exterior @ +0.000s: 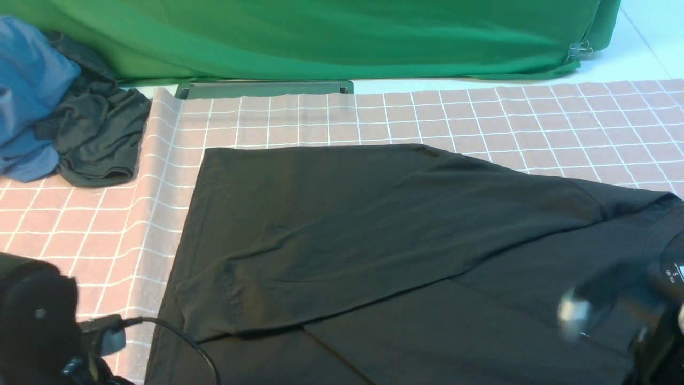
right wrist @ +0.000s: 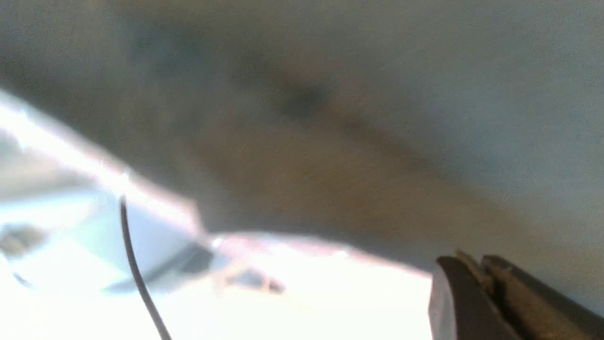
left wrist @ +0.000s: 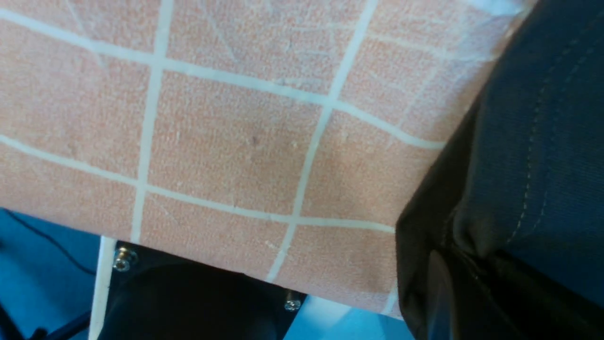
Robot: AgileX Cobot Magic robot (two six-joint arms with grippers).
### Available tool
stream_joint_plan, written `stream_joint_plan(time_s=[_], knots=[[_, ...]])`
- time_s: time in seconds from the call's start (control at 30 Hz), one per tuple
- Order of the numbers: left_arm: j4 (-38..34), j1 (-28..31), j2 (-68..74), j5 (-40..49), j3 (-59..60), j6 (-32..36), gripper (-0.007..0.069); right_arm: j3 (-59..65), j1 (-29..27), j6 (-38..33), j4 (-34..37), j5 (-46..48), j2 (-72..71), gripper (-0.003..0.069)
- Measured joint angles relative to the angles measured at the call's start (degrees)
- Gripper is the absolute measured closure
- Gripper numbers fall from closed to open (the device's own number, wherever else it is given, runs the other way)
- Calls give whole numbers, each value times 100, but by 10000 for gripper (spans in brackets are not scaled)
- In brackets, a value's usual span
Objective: Fold a long-sleeved shirt over a pink coffee tablecloth.
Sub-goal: 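Grasp the near edge of the shirt at its hem and shoulder corners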
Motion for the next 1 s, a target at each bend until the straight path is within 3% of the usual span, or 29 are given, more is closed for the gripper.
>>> stream_joint_plan(time_s=[0.13, 0.33, 0.57, 0.7, 0.83, 0.87, 0.93, 1.0], knots=[[8, 0, -173, 5, 0, -21, 599, 338, 977, -43, 20, -427, 0, 468], [41, 0, -187, -1, 0, 58, 598, 426, 1991, -104, -217, -931, 0, 198], [41, 0, -187, -59, 0, 83, 598, 708, 2412, -141, -744, -1233, 45, 147], [-7, 0, -187, -125, 0, 88, 598, 811, 2412, -151, -843, -1729, 147, 211], [-21, 0, -187, -312, -55, 47, 598, 810, 2412, -200, -913, -1831, 369, 419], [-21, 0, -181, -348, -175, 42, 598, 780, 2412, -174, -913, -1825, 425, 531], [-9, 0, -181, -339, -364, 42, 597, 720, 2412, -167, -913, -1742, 444, 582], [69, 0, -178, -276, -630, 28, 597, 603, 2412, -152, -978, -1519, 422, 587]])
